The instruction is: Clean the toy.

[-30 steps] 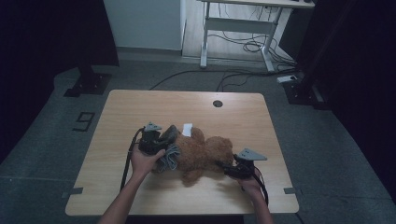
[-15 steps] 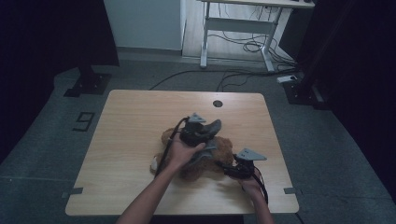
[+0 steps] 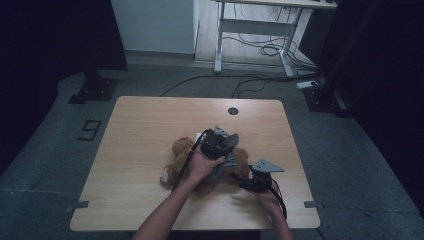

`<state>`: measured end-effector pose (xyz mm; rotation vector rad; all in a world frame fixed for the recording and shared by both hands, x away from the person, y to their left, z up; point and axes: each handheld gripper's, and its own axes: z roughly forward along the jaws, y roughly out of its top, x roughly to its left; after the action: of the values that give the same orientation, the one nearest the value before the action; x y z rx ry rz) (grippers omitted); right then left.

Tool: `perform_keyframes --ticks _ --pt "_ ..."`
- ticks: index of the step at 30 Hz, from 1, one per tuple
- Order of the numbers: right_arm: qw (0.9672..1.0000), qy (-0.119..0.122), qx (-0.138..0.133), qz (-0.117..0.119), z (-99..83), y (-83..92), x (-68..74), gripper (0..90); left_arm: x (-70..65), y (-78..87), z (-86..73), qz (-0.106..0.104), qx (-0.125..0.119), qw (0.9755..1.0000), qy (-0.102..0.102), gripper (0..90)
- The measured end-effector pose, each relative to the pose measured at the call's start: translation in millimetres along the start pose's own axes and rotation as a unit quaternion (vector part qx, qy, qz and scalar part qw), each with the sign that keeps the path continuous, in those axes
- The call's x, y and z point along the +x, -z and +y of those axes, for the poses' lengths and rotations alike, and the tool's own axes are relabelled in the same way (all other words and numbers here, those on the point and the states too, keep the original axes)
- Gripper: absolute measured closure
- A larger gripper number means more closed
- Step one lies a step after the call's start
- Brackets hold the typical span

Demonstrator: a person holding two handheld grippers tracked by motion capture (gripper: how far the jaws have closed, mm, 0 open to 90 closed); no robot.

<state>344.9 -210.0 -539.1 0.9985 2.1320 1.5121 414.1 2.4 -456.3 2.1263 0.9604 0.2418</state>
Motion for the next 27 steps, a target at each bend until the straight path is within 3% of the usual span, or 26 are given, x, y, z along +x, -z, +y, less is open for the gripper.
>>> perform_keyframes --ticks 1,3,8,12,15,18,21,23,25,27 --pt "1.0000 -0.001 -0.001 0.001 -0.1 0.0 -0.4 41.2 5.2 2.3 -5.1 0.002 0.002 1.0000 0.005 80.3" --pt "1.0000 -0.003 -0.002 0.004 -0.3 -0.3 -0.9 41.0 12.7 8.5 -14.8 -0.012 -0.009 0.9997 0.019 80.4" --pt "0.9999 -0.006 -0.005 0.011 -1.7 -1.3 -1.5 40.4 14.3 28.0 -26.2 -0.038 -0.032 0.9983 0.031 80.2" --pt "0.9999 -0.007 -0.006 0.010 -1.4 -1.8 -1.2 40.6 9.0 35.2 -19.1 -0.048 -0.046 0.9974 0.029 80.2" --pt "0.9999 -0.007 -0.005 0.010 -1.4 -1.6 -1.6 40.7 -6.6 34.3 -5.1 -0.065 -0.051 0.9965 0.015 80.2" --pt "0.9999 -0.009 -0.006 0.010 -1.5 -1.7 -1.2 40.6 -30.2 27.7 10.6 -0.075 -0.053 0.9958 -0.008 80.2" --pt "0.9999 -0.010 -0.005 0.009 -1.4 -1.5 -0.7 40.7 -50.4 10.8 23.4 -0.076 -0.037 0.9961 -0.024 80.1" --pt "0.9999 -0.008 -0.004 0.008 -1.4 -1.2 -0.1 40.7 -57.7 -4.3 28.7 -0.072 -0.017 0.9968 -0.031 80.1" --pt "0.9999 -0.007 -0.004 0.007 -1.4 -1.1 0.1 40.7 -59.1 -18.5 29.1 -0.075 -0.003 0.9969 -0.022 79.6" --pt "0.9999 -0.008 -0.004 0.007 -1.7 -1.3 -0.2 40.8 -57.5 -29.2 24.9 -0.066 0.008 0.9976 -0.021 79.6"
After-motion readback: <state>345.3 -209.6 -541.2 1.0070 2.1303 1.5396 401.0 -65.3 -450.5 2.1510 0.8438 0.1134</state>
